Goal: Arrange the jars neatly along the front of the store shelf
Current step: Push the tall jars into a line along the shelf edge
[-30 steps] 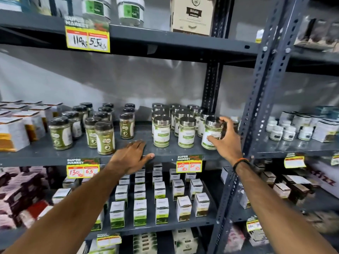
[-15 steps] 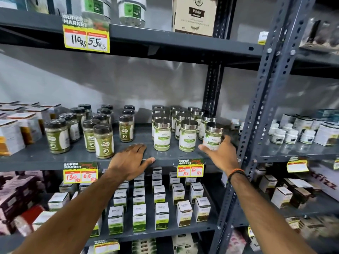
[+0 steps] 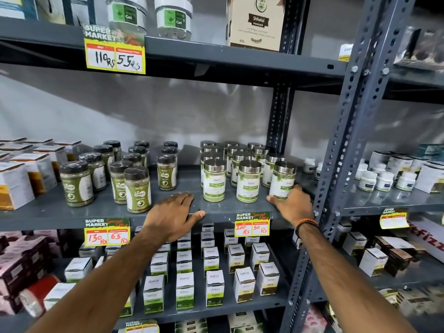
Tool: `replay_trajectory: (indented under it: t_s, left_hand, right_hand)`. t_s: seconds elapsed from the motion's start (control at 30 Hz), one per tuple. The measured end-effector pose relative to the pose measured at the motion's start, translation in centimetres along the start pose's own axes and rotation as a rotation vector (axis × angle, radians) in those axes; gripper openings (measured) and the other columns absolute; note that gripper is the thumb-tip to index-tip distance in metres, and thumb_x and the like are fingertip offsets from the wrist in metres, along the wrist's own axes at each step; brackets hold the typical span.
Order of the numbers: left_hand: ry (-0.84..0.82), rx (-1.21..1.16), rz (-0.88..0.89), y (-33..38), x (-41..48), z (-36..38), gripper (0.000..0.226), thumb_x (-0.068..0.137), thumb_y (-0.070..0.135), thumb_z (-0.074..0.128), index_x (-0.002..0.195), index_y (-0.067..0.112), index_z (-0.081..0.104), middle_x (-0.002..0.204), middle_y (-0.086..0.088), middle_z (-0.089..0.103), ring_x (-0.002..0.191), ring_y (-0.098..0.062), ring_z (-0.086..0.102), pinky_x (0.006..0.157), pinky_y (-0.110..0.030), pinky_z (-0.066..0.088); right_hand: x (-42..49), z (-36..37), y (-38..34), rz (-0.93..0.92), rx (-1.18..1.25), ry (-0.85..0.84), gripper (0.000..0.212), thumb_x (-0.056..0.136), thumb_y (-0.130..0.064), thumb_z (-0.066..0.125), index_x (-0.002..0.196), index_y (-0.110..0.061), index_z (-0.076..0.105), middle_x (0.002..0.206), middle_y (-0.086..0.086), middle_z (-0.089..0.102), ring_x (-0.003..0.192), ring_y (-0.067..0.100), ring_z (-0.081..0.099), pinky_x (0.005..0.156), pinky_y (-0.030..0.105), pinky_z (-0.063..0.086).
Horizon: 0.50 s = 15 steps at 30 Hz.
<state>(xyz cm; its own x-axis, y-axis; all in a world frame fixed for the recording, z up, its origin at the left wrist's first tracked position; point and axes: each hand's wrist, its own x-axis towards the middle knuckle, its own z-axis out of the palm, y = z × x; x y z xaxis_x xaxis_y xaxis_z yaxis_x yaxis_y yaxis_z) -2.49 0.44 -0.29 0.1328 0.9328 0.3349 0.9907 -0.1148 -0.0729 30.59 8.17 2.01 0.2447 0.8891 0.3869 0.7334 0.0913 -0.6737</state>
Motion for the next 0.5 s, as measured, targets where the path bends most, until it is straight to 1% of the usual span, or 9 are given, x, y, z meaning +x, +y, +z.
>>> replay_trajectory:
  t_s: [0.07, 0.13, 0.27, 0.33, 0.43, 0.5]
  left_hand:
    - [0.004, 0.0, 0.001, 0.0, 0.0, 0.0, 0.092, 0.093, 0.079, 0.008, 0.157, 0.018, 0.032, 0.163, -0.005, 0.039, 0.146, -0.024, 0.042, 0.114, -0.044, 0.041]
    - [0.007, -0.001, 0.0, 0.0, 0.0, 0.1, 0.09, 0.095, 0.078, 0.01, 0.157, 0.017, 0.033, 0.163, -0.006, 0.039, 0.146, -0.024, 0.042, 0.114, -0.044, 0.04]
    - [0.01, 0.005, 0.001, 0.0, -0.1, 0.1, 0.088, 0.096, 0.077, 0.012, 0.157, 0.017, 0.033, 0.163, -0.006, 0.04, 0.145, -0.024, 0.042, 0.114, -0.043, 0.04]
    - [0.01, 0.005, -0.001, 0.0, -0.1, 0.2, 0.088, 0.096, 0.077, 0.012, 0.157, 0.017, 0.033, 0.163, -0.006, 0.04, 0.146, -0.024, 0.042, 0.114, -0.043, 0.039]
    - [0.009, 0.007, 0.0, 0.0, -0.1, 0.1, 0.089, 0.095, 0.078, 0.011, 0.157, 0.017, 0.033, 0.163, -0.007, 0.04, 0.146, -0.024, 0.041, 0.115, -0.043, 0.039]
    - [0.014, 0.011, 0.0, 0.0, -0.1, 0.1, 0.089, 0.095, 0.077, 0.011, 0.156, 0.016, 0.034, 0.163, -0.007, 0.041, 0.145, -0.024, 0.042, 0.114, -0.043, 0.04]
  right_hand:
    - [0.2, 0.1, -0.1, 0.019, 0.004, 0.009, 0.062, 0.077, -0.037, 0.089, 0.124, -0.005, 0.064, 0.122, 0.015, 0.072, 0.111, 0.037, 0.069, 0.089, 0.044, 0.057]
    - [0.5, 0.2, -0.1, 0.039, 0.006, 0.008, 0.06, 0.074, -0.039, 0.09, 0.121, -0.009, 0.068, 0.119, 0.014, 0.074, 0.107, 0.036, 0.07, 0.088, 0.045, 0.058]
    - [0.8, 0.2, -0.2, 0.099, 0.041, 0.03, 0.058, 0.069, -0.04, 0.094, 0.114, -0.01, 0.074, 0.113, 0.015, 0.076, 0.102, 0.035, 0.073, 0.084, 0.042, 0.059]
    - [0.9, 0.2, -0.2, 0.134, 0.072, 0.036, 0.061, 0.064, -0.042, 0.096, 0.111, -0.011, 0.074, 0.111, 0.014, 0.077, 0.101, 0.033, 0.073, 0.083, 0.041, 0.06]
    - [1.1, 0.4, -0.2, 0.162, 0.104, 0.038, 0.066, 0.057, -0.049, 0.097, 0.107, -0.013, 0.075, 0.107, 0.01, 0.078, 0.096, 0.029, 0.074, 0.078, 0.038, 0.061]
    - [1.1, 0.5, -0.1, 0.172, 0.123, 0.046, 0.066, 0.056, -0.049, 0.098, 0.105, -0.013, 0.075, 0.106, 0.01, 0.078, 0.095, 0.028, 0.074, 0.076, 0.036, 0.06]
